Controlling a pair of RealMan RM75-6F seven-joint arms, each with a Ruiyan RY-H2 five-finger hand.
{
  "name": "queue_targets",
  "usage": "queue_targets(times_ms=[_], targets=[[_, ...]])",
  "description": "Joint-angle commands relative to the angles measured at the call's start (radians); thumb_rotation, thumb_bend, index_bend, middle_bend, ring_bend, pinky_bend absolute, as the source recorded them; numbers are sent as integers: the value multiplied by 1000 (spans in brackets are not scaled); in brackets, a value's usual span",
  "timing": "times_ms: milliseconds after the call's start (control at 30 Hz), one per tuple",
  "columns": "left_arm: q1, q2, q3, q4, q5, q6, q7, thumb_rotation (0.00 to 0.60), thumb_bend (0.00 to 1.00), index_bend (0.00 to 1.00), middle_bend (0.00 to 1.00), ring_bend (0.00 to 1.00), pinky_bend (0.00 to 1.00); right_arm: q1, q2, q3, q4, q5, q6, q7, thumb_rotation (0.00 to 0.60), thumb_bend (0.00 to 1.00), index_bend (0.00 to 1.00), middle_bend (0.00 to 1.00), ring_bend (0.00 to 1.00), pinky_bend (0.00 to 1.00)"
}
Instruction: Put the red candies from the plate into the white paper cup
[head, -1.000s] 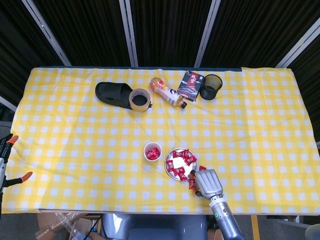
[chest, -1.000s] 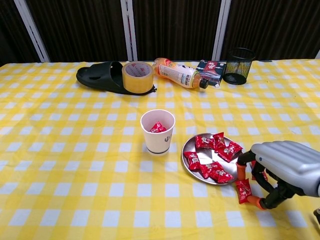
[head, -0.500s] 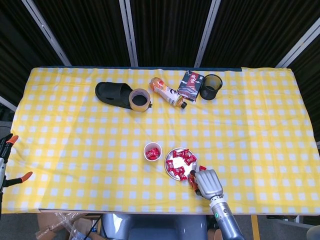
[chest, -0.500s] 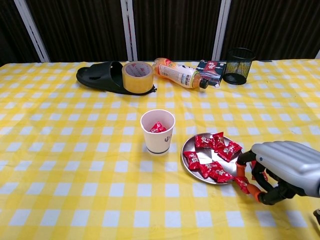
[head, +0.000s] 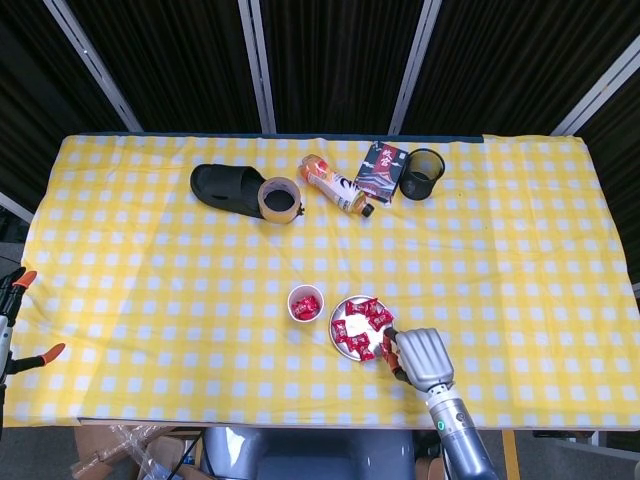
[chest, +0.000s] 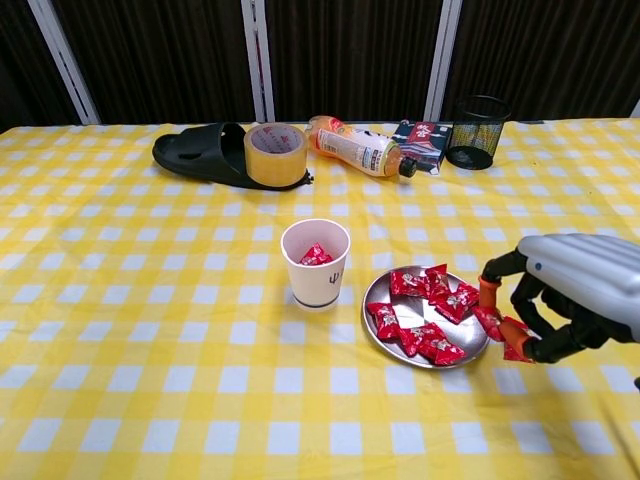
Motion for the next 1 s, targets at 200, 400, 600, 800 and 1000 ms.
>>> queue_targets(times_ms=[200,400,600,800,1000], targets=[[-2,1,-1,-2,-5,-7,0,600,45,0,0,0,0,53,36,93,-120,-10,4,-45,600,572,542,790,940,837],[-5,7,-1,-5,-17,-22,-6,600,45,0,0,0,0,132,-11,173,-145,57,-19,-125,600,572,542,790,940,837],[-6,18,1,-10,-22,-34,-20,600,45,0,0,0,0,202,-81,256,-92,169,-42,-138,600,571,542,790,940,838],[-12,28,1,-12,-27,-51,-34,600,45,0,0,0,0,267,-134,299,-17,261,-67,-143,600,572,542,790,941,837],[-15,31,2,-6,-22,-53,-37,600,45,0,0,0,0,326,-192,325,62,321,-88,-134,600,572,542,790,940,837]])
